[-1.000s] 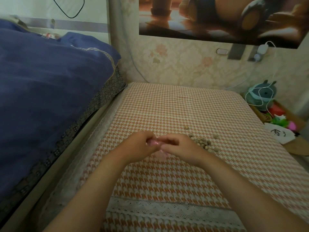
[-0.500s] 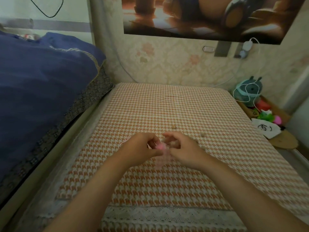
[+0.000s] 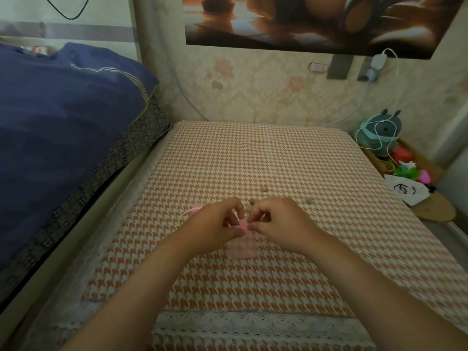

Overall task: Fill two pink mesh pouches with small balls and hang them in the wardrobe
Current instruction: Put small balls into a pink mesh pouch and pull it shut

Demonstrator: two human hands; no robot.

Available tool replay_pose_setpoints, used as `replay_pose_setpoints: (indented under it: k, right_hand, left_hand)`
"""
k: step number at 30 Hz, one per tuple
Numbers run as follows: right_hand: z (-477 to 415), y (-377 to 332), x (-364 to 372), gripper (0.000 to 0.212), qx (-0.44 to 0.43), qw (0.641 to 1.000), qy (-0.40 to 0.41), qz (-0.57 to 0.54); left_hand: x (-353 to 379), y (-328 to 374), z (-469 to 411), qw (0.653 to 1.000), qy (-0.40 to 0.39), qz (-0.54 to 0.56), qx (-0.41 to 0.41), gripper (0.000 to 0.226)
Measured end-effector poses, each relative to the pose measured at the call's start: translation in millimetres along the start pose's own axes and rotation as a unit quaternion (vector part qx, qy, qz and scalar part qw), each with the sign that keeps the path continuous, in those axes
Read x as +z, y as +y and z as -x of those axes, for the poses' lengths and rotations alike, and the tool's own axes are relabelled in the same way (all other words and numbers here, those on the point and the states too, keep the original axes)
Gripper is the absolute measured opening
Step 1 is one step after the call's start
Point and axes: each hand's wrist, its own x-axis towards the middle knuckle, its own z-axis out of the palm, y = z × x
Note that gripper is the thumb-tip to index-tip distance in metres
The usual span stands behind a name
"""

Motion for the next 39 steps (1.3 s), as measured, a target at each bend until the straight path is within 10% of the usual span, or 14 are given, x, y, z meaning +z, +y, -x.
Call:
replay_pose_setpoints:
  k: [14,26,39]
  right_hand:
    - [3,-2,0,0.005,-0.046,0.999,-0.029,-0.002]
    - [2,-3,0,0.004,-0.034,0.999,-0.018,-0.038]
    - [5,-5,-12,0.003,-0.081,0.994,-0.045,0.066]
  left_hand:
    - [-9,6,5,0.995,0.023,-0.094,0.006,0.008]
    - [-14,2,3,0.999,0.021,0.034,-0.016,0.004]
    - [-12,9,2,0.993,0.027,-0.115,0.032,0.008]
